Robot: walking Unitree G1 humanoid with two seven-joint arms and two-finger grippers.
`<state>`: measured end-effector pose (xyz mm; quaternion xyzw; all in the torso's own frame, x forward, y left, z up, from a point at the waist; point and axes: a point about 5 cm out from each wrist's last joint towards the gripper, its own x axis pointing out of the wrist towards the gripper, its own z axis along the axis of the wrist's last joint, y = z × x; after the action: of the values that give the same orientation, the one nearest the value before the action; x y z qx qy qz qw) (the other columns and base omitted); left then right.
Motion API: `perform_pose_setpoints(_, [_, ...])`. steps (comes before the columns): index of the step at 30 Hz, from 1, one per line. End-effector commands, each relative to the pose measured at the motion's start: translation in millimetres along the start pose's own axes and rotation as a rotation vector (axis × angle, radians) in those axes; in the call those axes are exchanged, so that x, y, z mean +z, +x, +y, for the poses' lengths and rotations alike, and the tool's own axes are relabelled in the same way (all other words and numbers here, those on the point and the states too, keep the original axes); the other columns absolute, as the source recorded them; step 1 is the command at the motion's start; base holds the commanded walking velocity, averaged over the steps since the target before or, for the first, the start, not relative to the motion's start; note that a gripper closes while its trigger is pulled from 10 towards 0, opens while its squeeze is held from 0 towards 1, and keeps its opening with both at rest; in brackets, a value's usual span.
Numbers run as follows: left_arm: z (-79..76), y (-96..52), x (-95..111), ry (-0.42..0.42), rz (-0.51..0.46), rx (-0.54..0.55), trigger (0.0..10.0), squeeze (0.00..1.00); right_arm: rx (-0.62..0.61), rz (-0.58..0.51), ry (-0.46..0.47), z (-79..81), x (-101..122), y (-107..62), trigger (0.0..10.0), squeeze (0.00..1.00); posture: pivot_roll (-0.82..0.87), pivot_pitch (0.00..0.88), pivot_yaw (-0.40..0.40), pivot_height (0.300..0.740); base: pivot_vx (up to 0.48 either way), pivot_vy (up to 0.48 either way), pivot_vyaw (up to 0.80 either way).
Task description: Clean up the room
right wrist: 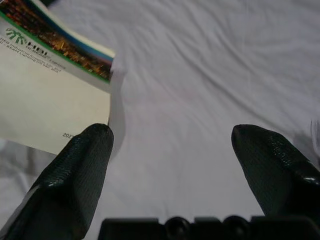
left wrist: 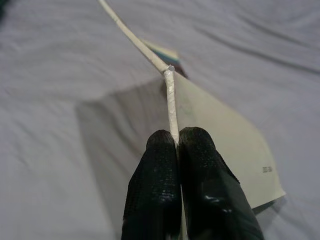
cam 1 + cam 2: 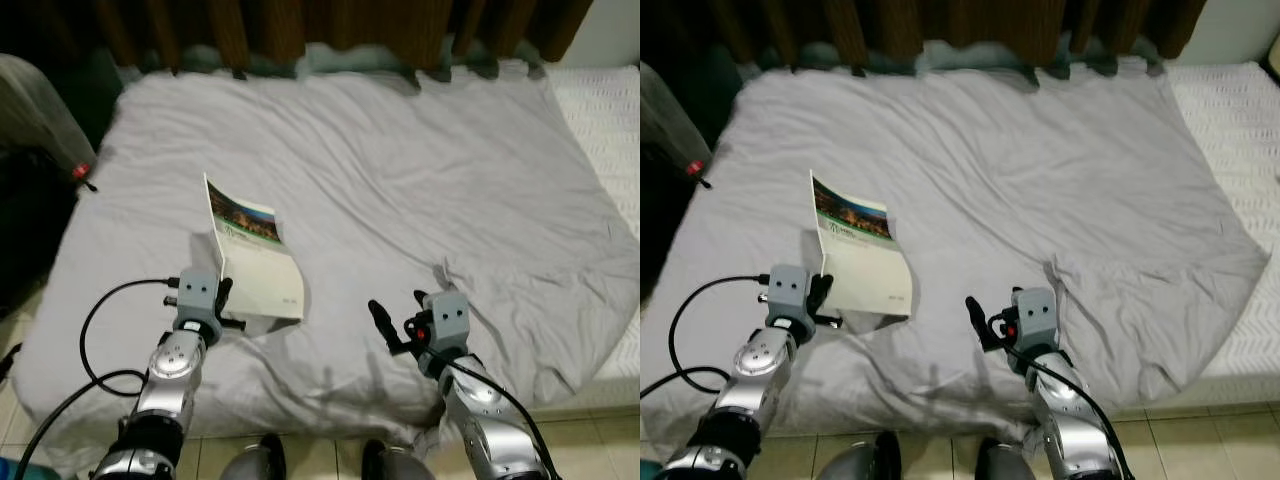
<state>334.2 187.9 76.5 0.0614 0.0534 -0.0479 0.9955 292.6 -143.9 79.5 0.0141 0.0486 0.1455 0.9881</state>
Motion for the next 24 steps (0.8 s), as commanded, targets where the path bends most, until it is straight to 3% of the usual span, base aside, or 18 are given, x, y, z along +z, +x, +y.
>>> perform_pose_setpoints(1, [-1.2, 7.3, 14, 0.033, -0.054, -0.007, 0.0, 0.0, -0.026, 0.007, 0.017, -4.1, -5, -1.1, 10.0, 0.0, -0.03, 0.084, 0.024, 0.74, 0.0, -0.469, 0.0])
perform_pose_setpoints(9, [-10.3, 13.4, 17, 0.082, -0.04, -0.062, 0.0, 0.0, -0.053, -0.012, -0.006, -10.6, -3, 0.2, 10.0, 0.0, -0.06, 0.093, 0.033, 0.74, 0.0, -0.472, 0.0])
perform_pose_setpoints(24, [-9.3, 20.5, 21, 0.122, -0.024, -0.079, 0.0, 0.0, -0.048, 0.01, -0.037, -13.2, -11, -5.8, 10.0, 0.0, -0.08, 0.091, 0.032, 0.74, 0.0, -0.468, 0.0])
